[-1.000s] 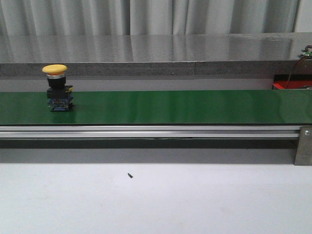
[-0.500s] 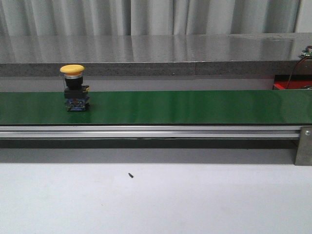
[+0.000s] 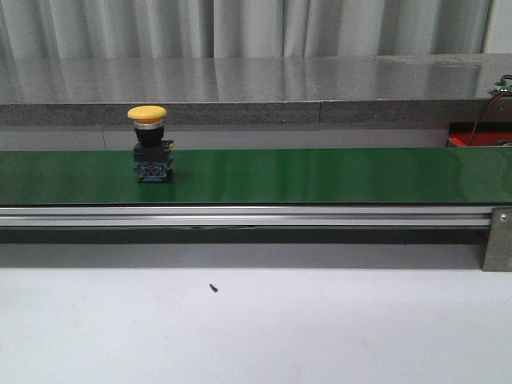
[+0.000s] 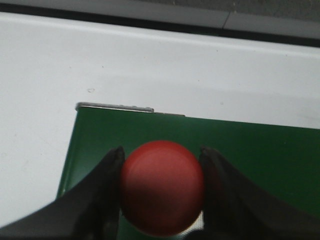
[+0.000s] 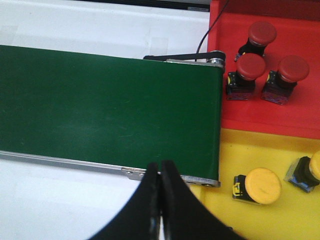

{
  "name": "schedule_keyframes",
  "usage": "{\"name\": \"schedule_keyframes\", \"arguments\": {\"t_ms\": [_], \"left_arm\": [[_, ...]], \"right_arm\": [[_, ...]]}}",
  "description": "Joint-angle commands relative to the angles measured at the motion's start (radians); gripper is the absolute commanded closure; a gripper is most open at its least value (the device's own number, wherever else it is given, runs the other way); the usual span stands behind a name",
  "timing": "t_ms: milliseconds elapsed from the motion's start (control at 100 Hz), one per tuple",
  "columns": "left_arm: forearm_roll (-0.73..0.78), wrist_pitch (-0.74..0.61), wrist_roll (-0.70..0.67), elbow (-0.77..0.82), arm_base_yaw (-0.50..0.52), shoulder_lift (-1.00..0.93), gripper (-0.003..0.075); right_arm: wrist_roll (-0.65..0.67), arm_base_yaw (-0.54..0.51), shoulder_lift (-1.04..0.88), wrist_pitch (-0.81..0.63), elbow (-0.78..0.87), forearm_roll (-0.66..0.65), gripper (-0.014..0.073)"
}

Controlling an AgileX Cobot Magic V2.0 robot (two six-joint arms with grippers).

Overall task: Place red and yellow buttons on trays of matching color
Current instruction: 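Grasp the red button with the left gripper and set it on the belt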

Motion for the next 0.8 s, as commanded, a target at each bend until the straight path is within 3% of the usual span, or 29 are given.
{"name": "schedule_keyframes", "arguments": {"t_ms": [0,490,580,730,790], "left_arm": [[-0.031,-0.133,0.01,0.013,-0.033,-0.046,0.0739],[-0.034,-0.174,0.01,0.029,-0.058,0.048,0.0724],[-0.034,-0.178,0.012,0.029,-0.058,0.048,0.0628],[-0.034,-0.176,0.012,0.029,-0.058,0.048,0.033],[-0.035,-0.174,0.012,0.029,-0.058,0.048,0.0249]], "right_arm": [[-0.003,-0.001,-0.015,-0.058,-0.032,0.012,0.0662],[-0.003,-0.001,-0.015,-0.058,-0.032,0.012,0.0662],[-0.003,-0.001,-0.015,-0.058,-0.032,0.012,0.0662],[-0.003,-0.001,-0.015,-0.058,-0.032,0.012,0.0662],[-0.003,-0.001,-0.015,-0.058,-0.032,0.012,0.0662]]}}
